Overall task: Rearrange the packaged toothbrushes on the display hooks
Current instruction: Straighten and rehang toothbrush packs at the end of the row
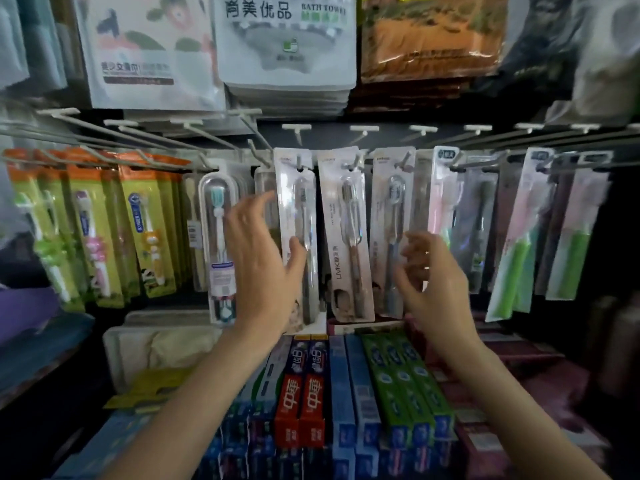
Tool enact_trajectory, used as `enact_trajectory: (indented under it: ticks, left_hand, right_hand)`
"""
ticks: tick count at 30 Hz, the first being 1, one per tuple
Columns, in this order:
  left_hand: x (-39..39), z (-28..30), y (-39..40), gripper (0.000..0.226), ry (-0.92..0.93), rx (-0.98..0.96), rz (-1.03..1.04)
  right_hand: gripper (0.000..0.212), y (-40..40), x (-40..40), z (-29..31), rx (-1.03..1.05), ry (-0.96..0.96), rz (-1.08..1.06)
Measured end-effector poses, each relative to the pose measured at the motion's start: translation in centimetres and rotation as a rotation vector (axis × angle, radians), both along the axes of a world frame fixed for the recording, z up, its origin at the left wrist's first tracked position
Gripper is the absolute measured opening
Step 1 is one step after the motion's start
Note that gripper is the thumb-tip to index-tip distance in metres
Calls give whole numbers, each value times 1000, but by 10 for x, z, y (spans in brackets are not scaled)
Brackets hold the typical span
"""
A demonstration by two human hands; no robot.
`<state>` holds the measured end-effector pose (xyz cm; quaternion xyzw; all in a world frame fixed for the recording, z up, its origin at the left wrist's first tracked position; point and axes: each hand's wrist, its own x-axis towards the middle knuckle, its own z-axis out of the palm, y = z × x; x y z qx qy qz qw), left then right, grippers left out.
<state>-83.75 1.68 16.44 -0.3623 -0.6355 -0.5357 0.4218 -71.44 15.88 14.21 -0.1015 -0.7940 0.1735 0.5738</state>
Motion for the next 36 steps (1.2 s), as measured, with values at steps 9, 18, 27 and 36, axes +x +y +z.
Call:
enact_trajectory:
  ticks: [9,18,27,36]
  left_hand:
    - [44,-5,50,50,183,-131,-211]
    - [94,-4,115,44,188,-241,-414]
    - [129,0,195,73,-306,-571,-571]
    - [121,-3,231,68,-317,-490,-430]
  right_hand:
    - [56,84,63,1,-295,247,-352]
    - [54,147,88,-3,-535,-28,-113]
    - [78,150,89,-25,-484,-182,192]
    - [48,206,115,-17,-414,261,-290]
